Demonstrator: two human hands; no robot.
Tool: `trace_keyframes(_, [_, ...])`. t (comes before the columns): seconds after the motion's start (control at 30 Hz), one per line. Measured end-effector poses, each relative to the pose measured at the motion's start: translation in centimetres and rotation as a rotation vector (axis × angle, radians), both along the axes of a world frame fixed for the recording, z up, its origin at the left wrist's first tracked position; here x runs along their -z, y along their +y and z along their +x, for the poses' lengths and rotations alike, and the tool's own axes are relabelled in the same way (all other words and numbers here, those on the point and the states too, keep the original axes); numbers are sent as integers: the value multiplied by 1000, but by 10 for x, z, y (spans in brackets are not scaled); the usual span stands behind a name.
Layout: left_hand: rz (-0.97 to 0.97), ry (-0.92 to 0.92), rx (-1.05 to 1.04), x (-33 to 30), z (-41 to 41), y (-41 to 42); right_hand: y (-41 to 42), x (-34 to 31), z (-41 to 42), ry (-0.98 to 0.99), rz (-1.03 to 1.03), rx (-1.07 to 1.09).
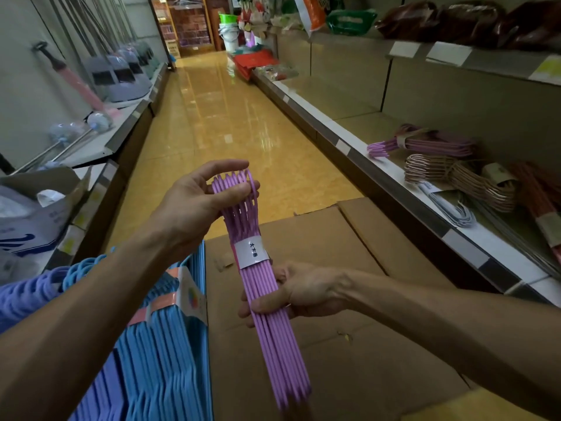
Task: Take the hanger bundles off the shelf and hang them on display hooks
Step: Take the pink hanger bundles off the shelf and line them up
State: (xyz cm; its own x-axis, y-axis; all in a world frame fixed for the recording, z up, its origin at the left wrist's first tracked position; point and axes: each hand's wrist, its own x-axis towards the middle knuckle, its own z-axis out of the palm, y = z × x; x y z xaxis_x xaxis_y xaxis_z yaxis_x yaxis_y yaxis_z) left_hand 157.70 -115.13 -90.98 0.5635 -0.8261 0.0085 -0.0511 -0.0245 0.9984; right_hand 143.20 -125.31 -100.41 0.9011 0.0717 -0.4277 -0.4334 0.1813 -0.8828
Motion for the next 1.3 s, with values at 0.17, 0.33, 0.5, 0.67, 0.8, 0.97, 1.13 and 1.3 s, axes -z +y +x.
trace_keyframes(0.17, [368,-467,-1,5,29,16,12,24,26,8,-163,65])
trace_keyframes(0.33, [632,-894,6,20,59,34,28,55,55,69,-254,127])
trace_keyframes(0.5, [660,-1025,-7,41,74,54,45,84,79,94,-313,97])
trace_keyframes(0.67, [722,-1135,12,67,87,71,58,101,94,112,-368,58])
trace_keyframes(0.8, [827,-1250,44,81,97,77,67,114,101,153,-345,28])
trace_keyframes(0.97, [852,-1383,49,92,96,79,73,129,109,203,-378,-28])
trace_keyframes(1.13, [915,-1457,53,99,91,77,70,135,108,208,-437,-62])
trace_keyframes(1.3, [942,-1435,46,95,85,73,60,122,104,178,-473,-113])
